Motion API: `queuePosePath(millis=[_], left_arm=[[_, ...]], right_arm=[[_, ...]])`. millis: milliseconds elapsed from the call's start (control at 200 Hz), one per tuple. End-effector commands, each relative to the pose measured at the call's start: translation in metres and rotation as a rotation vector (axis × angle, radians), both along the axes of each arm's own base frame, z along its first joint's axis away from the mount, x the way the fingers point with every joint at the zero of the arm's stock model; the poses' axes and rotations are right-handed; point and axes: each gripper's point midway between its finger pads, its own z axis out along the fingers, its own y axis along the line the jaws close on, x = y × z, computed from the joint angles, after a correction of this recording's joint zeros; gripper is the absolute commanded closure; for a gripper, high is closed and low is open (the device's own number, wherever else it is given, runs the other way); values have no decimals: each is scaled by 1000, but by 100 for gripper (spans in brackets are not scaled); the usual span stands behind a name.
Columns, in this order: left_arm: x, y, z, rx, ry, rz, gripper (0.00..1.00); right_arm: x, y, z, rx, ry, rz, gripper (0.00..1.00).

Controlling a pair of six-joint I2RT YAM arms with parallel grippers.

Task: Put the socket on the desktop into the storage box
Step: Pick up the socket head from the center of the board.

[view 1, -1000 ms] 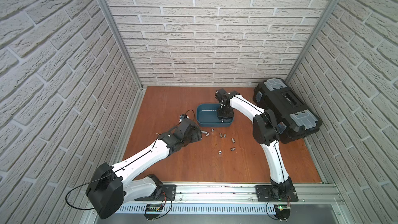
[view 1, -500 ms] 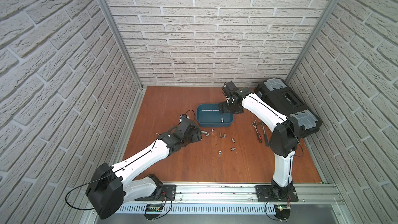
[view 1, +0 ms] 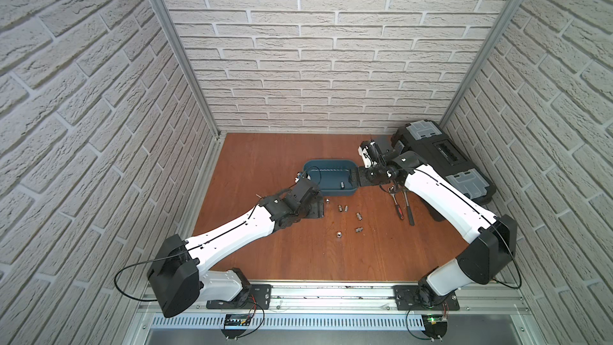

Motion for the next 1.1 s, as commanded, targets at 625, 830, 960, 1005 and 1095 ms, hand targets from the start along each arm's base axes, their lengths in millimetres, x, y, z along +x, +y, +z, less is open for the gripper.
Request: queuePosePath(millis=[625, 830, 960, 1005, 1095], left_arm=[[-26, -64, -41, 31, 31, -147, 18], [-26, -64, -47, 7, 28, -131, 18], [-26, -61, -51, 13, 32, -118, 18], [-26, -61, -52, 14, 31, -114, 18], [-26, -59, -53, 12, 31, -105, 18]], right_arm=[[-66, -37, -64, -53, 101, -65, 21], [-64, -34, -83, -71, 149, -55, 31], [-61, -30, -93, -76, 178, -46, 36], [-59, -28, -96, -78, 186, -43, 36], [-57, -27, -103, -85, 205, -40, 36]])
